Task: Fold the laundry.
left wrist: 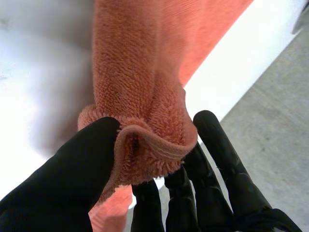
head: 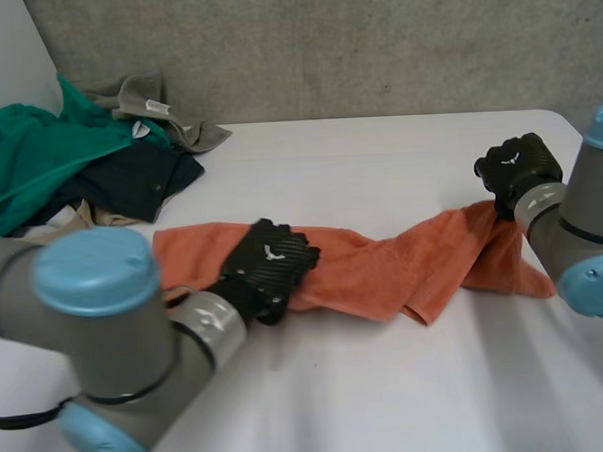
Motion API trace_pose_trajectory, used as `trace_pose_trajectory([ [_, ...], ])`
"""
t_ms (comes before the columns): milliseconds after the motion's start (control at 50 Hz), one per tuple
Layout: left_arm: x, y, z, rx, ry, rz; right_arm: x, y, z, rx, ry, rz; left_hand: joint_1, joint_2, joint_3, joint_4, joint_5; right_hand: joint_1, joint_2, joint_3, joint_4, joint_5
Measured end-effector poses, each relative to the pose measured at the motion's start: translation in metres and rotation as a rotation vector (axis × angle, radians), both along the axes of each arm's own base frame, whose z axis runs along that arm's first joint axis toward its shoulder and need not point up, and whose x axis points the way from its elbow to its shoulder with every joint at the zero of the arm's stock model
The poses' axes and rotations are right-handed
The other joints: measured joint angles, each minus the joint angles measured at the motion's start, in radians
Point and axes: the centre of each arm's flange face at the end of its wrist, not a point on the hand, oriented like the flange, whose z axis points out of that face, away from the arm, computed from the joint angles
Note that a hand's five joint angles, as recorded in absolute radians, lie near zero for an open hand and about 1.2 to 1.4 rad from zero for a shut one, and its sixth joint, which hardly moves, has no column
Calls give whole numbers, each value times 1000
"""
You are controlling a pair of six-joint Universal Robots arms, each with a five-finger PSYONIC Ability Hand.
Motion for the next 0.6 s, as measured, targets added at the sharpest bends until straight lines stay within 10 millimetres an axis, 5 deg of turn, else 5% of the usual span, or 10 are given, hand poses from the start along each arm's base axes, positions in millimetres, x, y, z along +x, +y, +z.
trace_pose_trajectory([
  [100,-12,-3,-4,-8,-24,56,2,-4,-6,5,-7,-26,-690,-670,-674,-685,-653,-477,-516,-524,-526,-510],
  [260,1,-7,37,-64,31,132,4,23,16,7,-59,49,-718,-766,-777,-786,-759,-477,-523,-535,-541,-515],
  [380,32,-15,72,-110,90,211,6,72,35,110,-59,221,-745,-785,-796,-802,-778,-475,-517,-531,-536,-510],
  [500,61,-34,71,-79,63,280,5,101,28,241,-32,283,-745,-785,-796,-802,-778,-383,-403,-418,-424,-396],
  [600,84,-48,51,30,6,314,4,107,11,264,-21,292,-745,-784,-796,-801,-775,-314,-358,-352,-358,-329],
])
